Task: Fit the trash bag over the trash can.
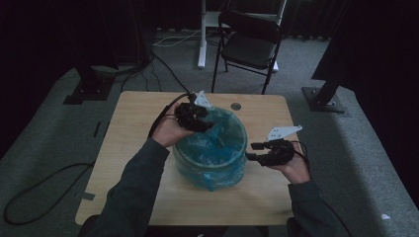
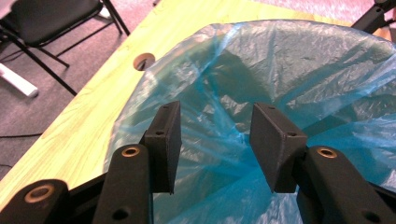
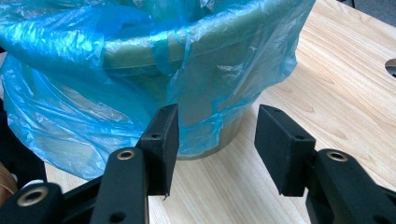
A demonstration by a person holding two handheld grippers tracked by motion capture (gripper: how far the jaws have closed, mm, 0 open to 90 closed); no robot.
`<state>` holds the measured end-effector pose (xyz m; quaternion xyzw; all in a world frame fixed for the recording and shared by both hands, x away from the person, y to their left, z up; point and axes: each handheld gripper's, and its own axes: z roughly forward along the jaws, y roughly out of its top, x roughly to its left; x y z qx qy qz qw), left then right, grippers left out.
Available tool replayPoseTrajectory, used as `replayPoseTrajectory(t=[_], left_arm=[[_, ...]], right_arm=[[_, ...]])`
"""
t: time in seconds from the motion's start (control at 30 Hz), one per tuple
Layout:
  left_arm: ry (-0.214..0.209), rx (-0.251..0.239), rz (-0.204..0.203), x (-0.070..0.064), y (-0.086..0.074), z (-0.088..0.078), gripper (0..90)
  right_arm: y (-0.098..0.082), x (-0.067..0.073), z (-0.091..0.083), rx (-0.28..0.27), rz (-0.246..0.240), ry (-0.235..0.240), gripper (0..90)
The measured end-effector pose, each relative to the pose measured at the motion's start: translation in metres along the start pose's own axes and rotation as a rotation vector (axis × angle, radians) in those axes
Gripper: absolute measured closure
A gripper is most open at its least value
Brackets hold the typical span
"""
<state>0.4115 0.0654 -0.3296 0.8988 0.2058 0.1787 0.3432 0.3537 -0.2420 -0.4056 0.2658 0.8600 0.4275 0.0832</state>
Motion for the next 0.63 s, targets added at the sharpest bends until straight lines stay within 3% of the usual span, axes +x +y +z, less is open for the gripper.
replayPoseTrajectory(t=[0.33,0.63], left_arm=[[0.033,-0.040,-0.051,0.010,-0.011,-0.014,53.3],[0.060,-0.030,-0.055,0.015,-0.017,-0.017,52.4]], right_arm=[[0.000,-0.001,-0.002,-0.007,0.001,-0.006,49.0],[-0.001,-0.003,-0.005,-0.018,0.005,-0.013,48.8]])
